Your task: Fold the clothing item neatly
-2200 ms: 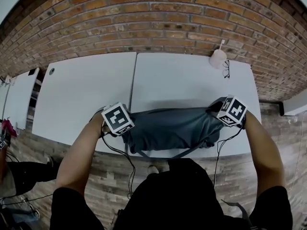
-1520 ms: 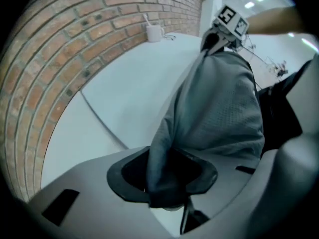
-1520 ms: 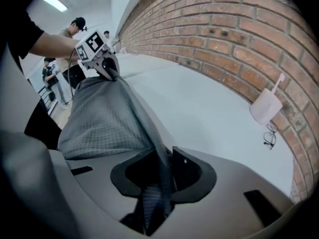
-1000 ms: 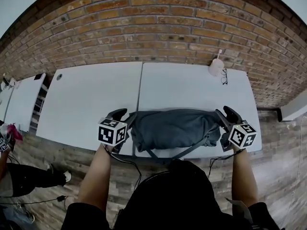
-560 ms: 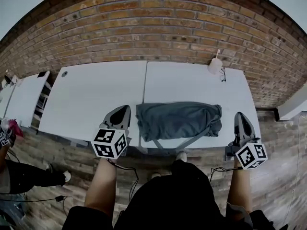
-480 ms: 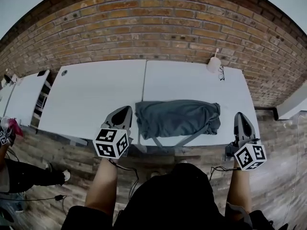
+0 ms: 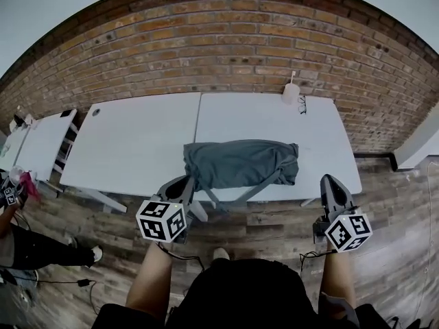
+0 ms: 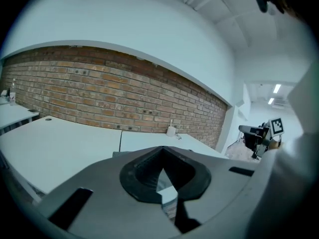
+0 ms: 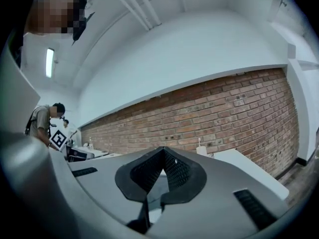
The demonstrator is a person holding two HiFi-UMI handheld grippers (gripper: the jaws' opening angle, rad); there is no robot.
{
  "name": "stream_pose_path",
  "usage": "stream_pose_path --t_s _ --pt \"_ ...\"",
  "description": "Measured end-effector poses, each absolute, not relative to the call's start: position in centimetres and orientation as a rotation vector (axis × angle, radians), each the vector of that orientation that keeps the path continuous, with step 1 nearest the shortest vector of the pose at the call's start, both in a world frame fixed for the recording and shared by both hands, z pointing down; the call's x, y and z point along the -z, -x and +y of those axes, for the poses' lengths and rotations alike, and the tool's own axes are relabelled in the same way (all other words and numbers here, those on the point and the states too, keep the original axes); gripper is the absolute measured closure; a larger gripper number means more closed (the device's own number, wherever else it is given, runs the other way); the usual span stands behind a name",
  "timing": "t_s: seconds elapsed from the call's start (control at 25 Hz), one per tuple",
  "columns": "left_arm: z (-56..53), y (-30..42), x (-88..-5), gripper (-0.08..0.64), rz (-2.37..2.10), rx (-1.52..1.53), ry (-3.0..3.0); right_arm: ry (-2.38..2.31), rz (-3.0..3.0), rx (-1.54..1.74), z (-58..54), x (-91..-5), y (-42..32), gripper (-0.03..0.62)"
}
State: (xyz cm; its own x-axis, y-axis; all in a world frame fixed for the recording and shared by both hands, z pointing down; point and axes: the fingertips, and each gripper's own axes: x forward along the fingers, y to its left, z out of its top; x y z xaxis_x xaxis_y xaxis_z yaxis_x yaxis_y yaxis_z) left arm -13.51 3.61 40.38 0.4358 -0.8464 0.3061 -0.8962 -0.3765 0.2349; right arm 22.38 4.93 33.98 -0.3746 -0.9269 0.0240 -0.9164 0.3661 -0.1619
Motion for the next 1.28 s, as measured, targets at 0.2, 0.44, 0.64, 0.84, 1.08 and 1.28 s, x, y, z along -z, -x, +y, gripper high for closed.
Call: stream_pose_path --t_s 0.2,0.44,0.64,0.84,1.08,1.28 --pt "9.4 8.0 -40.2 0.561 -1.503 -0.196 -2.346 1.660 2.658 0.193 11.0 -35.3 -25.5 0.592" --pt "17.7 3.3 -40.5 0.561 -1.602 -0.266 -2.322 1.532 2.649 0.288 16.8 -36.7 -30.0 0.592" --pt "24.1 2.4 -40.9 0.561 -1.661 -0.351 -2.248 1.406 2.676 0.380 19.9 -37.9 -30.2 0.592" --pt "27.9 4.2 -40.6 0.561 -1.745 -0.361 -2.154 1.326 2.699 0.484 22.4 -39.6 -28.7 0.592" --pt "31.2 5.3 -41.1 0.561 -1.742 -0.405 -2.135 1.312 2.740 0.524 25.3 -41.0 -27.5 0.592" --pt "34.3 6.2 -40.8 0.561 -1.726 -0.444 -2.202 1.275 2.653 0.648 28.8 -40.7 -26.1 0.592"
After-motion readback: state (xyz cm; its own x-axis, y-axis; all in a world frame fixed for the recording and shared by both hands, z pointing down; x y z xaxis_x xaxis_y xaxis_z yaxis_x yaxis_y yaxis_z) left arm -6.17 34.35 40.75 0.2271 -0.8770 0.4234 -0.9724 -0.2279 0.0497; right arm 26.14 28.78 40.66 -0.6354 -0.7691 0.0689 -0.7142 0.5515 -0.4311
